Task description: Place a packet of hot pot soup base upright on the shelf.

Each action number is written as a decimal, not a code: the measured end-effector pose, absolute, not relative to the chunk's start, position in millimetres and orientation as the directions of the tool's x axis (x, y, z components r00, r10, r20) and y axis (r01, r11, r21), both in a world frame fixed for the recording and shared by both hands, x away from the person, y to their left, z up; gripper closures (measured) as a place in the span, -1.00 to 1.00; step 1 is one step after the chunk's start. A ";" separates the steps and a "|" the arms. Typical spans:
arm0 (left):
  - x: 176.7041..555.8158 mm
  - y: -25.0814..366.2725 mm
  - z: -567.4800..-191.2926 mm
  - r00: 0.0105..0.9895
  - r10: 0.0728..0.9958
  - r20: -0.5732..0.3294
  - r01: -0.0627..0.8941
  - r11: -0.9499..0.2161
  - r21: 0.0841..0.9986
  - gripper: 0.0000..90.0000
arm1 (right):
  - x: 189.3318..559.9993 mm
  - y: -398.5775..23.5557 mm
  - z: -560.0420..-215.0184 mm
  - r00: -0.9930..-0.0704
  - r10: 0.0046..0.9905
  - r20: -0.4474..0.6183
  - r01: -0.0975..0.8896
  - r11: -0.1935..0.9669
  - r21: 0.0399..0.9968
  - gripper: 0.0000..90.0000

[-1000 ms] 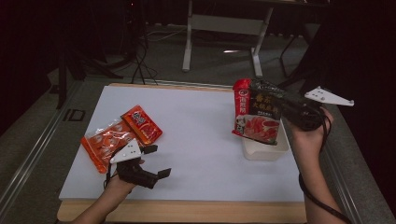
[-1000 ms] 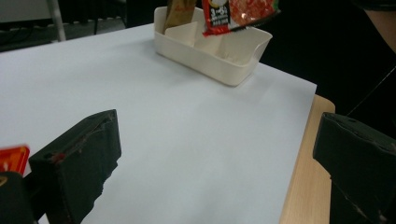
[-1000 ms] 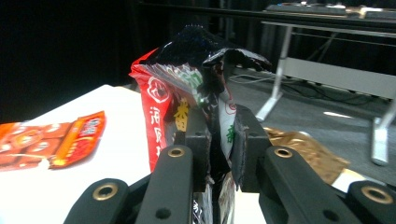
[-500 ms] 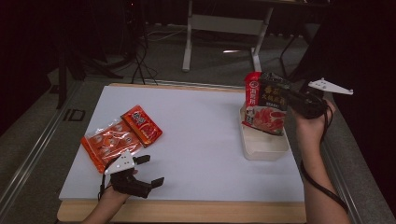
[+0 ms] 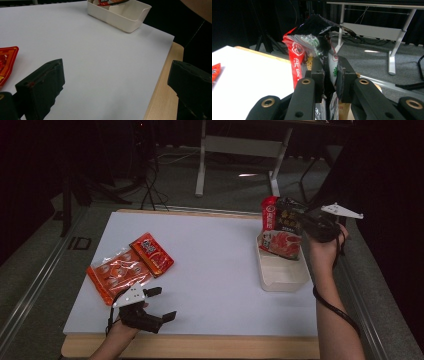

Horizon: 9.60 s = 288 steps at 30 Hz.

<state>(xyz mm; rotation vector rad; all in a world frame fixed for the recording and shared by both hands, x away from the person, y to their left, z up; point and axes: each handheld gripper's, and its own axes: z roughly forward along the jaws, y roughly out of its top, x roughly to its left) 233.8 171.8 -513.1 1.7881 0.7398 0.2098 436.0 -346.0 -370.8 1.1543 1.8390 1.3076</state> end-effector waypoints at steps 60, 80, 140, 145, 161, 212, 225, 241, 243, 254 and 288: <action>245.4 183.9 -518.2 0.781 0.539 -0.315 0.468 -0.172 0.867 -0.97 | 356.5 -365.3 -403.1 -0.430 0.892 0.139 0.374 0.037 0.927 -0.51; 241.1 203.5 -496.7 0.777 0.593 -0.211 0.411 -0.224 0.884 -0.86 | 294.3 -306.9 -409.4 -0.644 0.759 0.099 0.316 0.146 0.937 -0.68; 347.8 366.2 -540.8 0.268 0.963 0.039 0.682 -0.219 0.698 1.00 | 254.7 -267.6 -422.3 -0.769 0.636 0.065 0.274 0.236 0.932 -0.67; 351.7 367.5 -544.6 0.288 0.957 0.033 0.687 -0.230 0.690 1.00 | 255.0 -267.0 -422.8 -0.771 0.633 0.063 0.274 0.240 0.931 -0.67; 329.4 339.9 -539.8 0.418 0.909 0.003 0.690 -0.319 0.649 1.00 | 255.3 -268.9 -422.8 -0.769 0.634 0.078 0.283 0.229 0.932 -0.67; 369.7 272.7 -541.0 0.410 0.911 -0.053 0.685 -0.269 0.678 1.00 | 256.4 -267.4 -428.4 -0.775 0.629 0.067 0.285 0.252 0.925 -0.67; 372.1 249.8 -540.4 0.465 0.882 -0.078 0.681 -0.300 0.668 1.00 | 256.8 -266.2 -429.3 -0.774 0.629 0.072 0.291 0.252 0.923 -0.67; 375.0 188.1 -540.1 0.582 0.808 -0.089 0.633 -0.382 0.673 1.00 | 257.0 -267.6 -430.0 -0.774 0.629 0.072 0.292 0.253 0.923 -0.67; 374.2 176.2 -539.6 0.605 0.791 -0.093 0.624 -0.399 0.672 1.00 | 256.7 -267.9 -429.8 -0.773 0.630 0.072 0.291 0.252 0.923 -0.67; 366.2 133.6 -538.3 0.689 0.718 -0.097 0.578 -0.464 0.671 1.00 | 256.4 -269.4 -429.9 -0.773 0.630 0.074 0.292 0.250 0.923 -0.67; 308.8 139.3 -533.0 0.757 0.644 -0.113 0.560 -0.550 0.620 1.00 | 257.1 -267.3 -429.7 -0.778 0.625 0.068 0.289 0.259 0.922 -0.67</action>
